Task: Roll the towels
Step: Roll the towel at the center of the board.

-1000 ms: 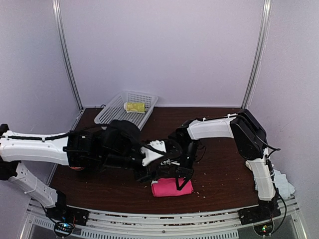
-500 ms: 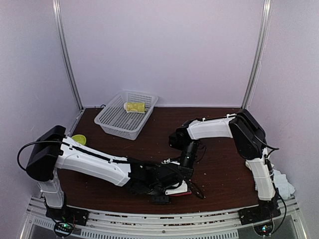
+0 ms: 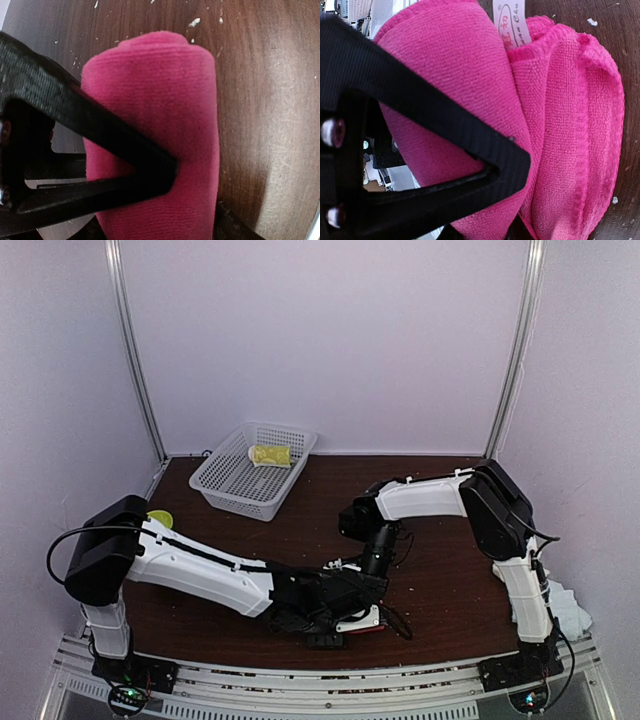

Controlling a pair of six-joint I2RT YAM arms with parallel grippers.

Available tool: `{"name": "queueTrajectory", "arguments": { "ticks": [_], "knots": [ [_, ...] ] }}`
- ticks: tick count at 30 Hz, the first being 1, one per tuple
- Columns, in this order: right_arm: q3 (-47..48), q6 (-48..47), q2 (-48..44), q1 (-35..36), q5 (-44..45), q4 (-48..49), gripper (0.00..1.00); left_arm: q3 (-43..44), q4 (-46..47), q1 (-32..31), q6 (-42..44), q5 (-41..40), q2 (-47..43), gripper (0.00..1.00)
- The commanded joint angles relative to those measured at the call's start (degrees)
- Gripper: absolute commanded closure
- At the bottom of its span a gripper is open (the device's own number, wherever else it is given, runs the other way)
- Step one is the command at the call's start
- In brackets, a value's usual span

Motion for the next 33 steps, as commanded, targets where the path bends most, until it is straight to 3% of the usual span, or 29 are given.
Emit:
{"name": "queueTrajectory", "arguments": {
  "ticks": [1,8,15,18,20,25,30,33],
  "knots": [
    [-2.81,1.18,3.13,-0.03,9.62,5.28,0.87,3.17,0.12,-0.23,-1.94,3.78,-1.97,0.35],
    [-3.07,1.72,3.18,0.04,9.56,5.96,0.87,7.05,-4.20,-0.23,-5.32,5.44,1.64,0.42],
    [-3.02,1.43,2.37,-0.04,8.86,5.67,0.86,6.61,-4.69,-0.06,-5.98,7.07,3.89,0.64],
    [-1.67,-2.73,0.50,-0.49,5.88,1.33,0.75,5.95,-4.82,0.40,-6.25,9.00,4.52,0.71],
    [-1.17,-4.29,-3.54,-1.80,3.89,-0.45,0.64,5.15,-4.37,1.12,-6.75,11.11,4.14,0.74],
    [-4.33,0.08,-19.01,-5.64,2.15,6.40,0.53,2.07,-2.89,4.46,-7.30,17.47,2.39,0.83],
    [-6.04,6.32,-32.76,-8.15,7.00,12.17,0.51,2.46,-3.16,10.56,-8.03,29.55,3.00,0.85],
    [-8.04,9.20,-41.85,-7.82,8.74,16.75,0.59,4.35,-5.30,14.44,-8.55,37.71,5.64,0.85]
  ]
}}
